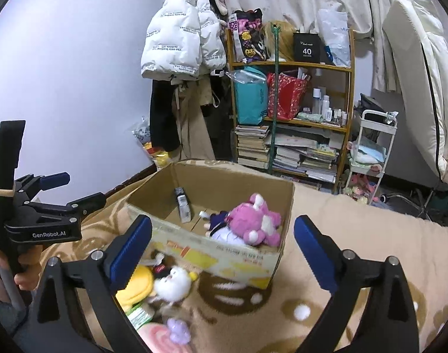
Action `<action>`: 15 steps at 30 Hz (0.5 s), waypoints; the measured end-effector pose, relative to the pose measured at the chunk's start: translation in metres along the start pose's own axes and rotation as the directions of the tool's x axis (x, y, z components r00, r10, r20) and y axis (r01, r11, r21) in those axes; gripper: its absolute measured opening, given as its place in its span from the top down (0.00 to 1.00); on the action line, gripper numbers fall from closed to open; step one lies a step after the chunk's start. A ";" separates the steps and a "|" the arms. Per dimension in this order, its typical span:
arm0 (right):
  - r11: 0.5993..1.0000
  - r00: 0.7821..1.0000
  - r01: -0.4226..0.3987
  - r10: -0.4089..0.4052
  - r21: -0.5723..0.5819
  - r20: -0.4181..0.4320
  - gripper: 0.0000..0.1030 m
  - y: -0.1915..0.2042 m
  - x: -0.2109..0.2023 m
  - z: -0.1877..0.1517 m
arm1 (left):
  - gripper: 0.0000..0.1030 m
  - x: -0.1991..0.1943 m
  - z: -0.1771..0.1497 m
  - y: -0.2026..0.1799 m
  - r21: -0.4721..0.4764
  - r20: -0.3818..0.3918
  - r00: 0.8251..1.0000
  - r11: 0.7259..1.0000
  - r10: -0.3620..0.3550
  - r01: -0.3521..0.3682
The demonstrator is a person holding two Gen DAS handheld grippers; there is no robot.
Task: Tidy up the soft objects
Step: 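Withdraw both grippers from the box toward the remaining toys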
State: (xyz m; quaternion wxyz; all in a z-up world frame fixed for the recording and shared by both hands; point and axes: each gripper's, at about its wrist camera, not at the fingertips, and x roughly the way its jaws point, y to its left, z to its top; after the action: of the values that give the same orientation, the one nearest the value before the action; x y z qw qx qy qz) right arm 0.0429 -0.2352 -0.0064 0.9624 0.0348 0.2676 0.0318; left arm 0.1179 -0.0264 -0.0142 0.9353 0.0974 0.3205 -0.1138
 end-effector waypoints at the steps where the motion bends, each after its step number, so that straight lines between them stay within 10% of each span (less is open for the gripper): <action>1: 1.000 1.000 0.000 0.000 -0.006 -0.003 0.02 0.002 -0.003 -0.002 | 0.05 -0.005 -0.004 0.001 0.001 -0.005 1.000 1.000 -0.001 0.001; 15: 1.000 0.998 -0.011 0.010 -0.024 -0.066 0.02 0.031 -0.038 -0.041 | 0.05 -0.048 -0.046 0.000 0.016 -0.106 0.994 1.000 0.013 -0.011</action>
State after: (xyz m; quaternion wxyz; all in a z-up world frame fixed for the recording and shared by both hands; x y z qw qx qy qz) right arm -0.0121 -0.2049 -0.0191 0.9532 0.0234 0.2987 0.0411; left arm 0.0547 -0.0070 -0.0203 0.9169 0.1124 0.3680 -0.1054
